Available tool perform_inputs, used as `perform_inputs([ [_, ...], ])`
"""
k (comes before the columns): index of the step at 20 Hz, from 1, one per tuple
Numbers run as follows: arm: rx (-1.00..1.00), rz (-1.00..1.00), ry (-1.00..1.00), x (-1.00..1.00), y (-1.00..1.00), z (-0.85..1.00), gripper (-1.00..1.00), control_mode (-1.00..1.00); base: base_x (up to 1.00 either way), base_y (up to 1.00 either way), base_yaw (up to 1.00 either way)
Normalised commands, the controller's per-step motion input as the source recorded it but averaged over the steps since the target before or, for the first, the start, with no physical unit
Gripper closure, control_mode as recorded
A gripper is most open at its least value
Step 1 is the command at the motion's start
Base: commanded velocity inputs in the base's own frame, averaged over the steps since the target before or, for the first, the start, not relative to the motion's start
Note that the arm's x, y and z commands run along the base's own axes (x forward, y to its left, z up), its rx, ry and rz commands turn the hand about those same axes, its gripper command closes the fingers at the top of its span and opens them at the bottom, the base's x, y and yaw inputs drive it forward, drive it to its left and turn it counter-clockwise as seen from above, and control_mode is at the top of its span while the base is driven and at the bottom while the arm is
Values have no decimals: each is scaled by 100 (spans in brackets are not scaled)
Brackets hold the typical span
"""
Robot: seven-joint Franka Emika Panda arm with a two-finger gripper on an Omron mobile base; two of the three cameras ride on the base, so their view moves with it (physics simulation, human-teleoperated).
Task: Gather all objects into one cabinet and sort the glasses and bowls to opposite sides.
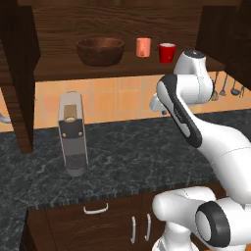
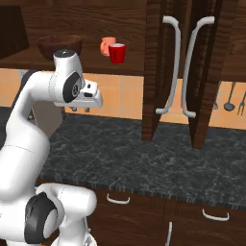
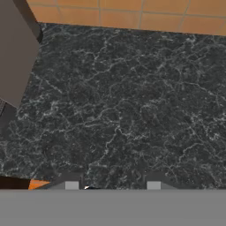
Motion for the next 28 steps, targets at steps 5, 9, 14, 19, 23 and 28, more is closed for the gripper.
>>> perform_inputs([
  [5,0,0,0,0,0,0,-100,100,-4,0,0],
  [9,0,0,0,0,0,0,-100,100,-52,0,0],
  [14,0,0,0,0,0,0,-100,100,-56,0,0],
  [19,0,0,0,0,0,0,-100,100,-55,-21,-3],
  [23,0,0,0,0,0,0,-100,100,-55,-39,-18],
  [28,0,0,0,0,0,0,-100,100,-38,-24,-35],
])
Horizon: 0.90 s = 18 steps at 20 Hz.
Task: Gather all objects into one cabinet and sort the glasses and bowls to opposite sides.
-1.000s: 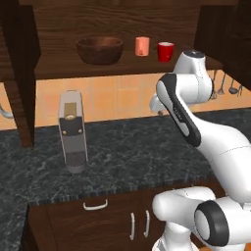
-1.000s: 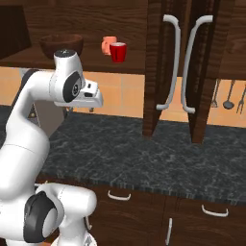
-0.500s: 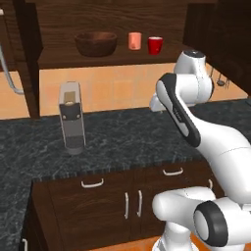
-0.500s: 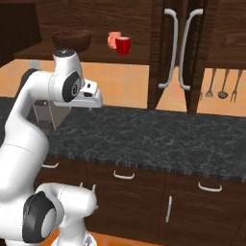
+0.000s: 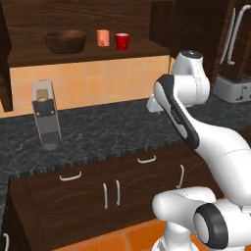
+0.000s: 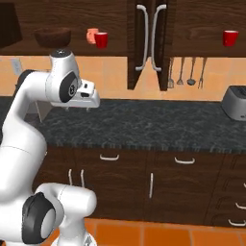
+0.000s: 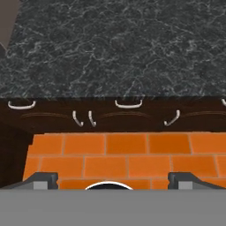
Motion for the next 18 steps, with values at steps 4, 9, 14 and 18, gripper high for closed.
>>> perform_inputs([
  [4,0,0,0,0,0,0,-100,100,-1,-5,-5],
  [9,0,0,0,0,0,0,-100,100,-19,-55,-36],
  [14,0,0,0,0,0,0,-100,100,6,-21,-10],
  [18,0,0,0,0,0,0,-100,100,-26,-70,-10],
])
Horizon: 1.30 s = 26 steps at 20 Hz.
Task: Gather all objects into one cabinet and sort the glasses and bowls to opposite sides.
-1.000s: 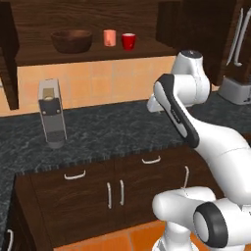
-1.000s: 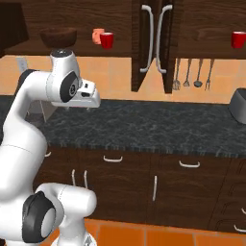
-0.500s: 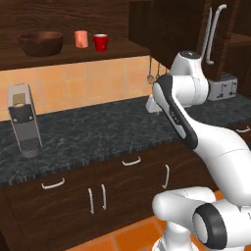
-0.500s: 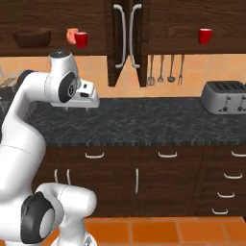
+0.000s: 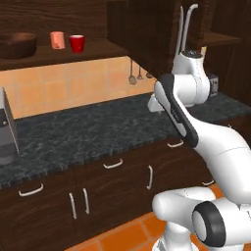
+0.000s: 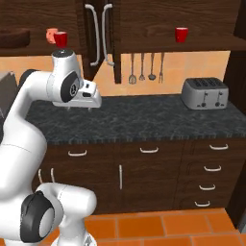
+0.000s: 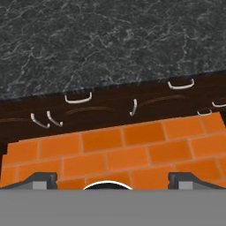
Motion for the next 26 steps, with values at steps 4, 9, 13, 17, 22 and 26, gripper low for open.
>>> perform_inputs([
  [4,0,0,0,0,0,0,-100,100,23,-43,-2],
  [9,0,0,0,0,0,0,-100,100,31,-53,0],
  [13,0,0,0,0,0,0,-100,100,23,-57,0],
  [17,0,0,0,0,0,0,-100,100,83,-49,0],
  [22,0,0,0,0,0,0,-100,100,99,-43,0],
  [26,0,0,0,0,0,0,-100,100,59,-58,19],
])
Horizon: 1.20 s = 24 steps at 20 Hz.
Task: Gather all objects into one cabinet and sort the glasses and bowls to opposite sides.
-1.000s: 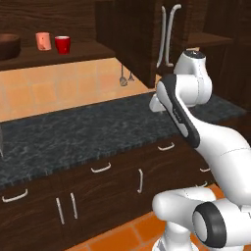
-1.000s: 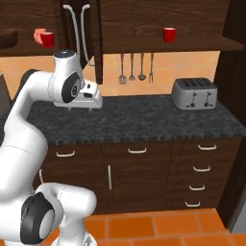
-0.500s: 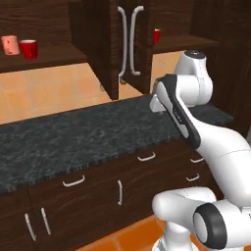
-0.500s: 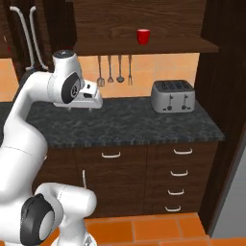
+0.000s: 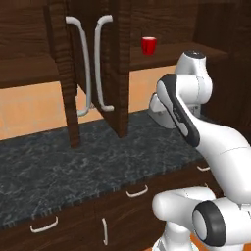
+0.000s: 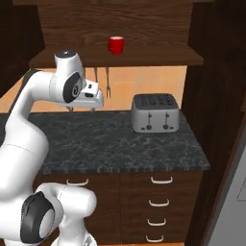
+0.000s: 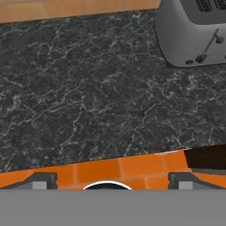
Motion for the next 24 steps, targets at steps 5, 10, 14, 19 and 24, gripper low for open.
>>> perform_inputs([
  [5,0,0,0,0,0,0,-100,100,37,-49,21],
  [10,0,0,0,0,0,0,-100,100,48,-2,0],
  [14,0,0,0,0,0,0,-100,100,74,0,2],
  [19,0,0,0,0,0,0,-100,100,63,-24,20],
  [24,0,0,0,0,0,0,-100,100,32,-11,5],
])
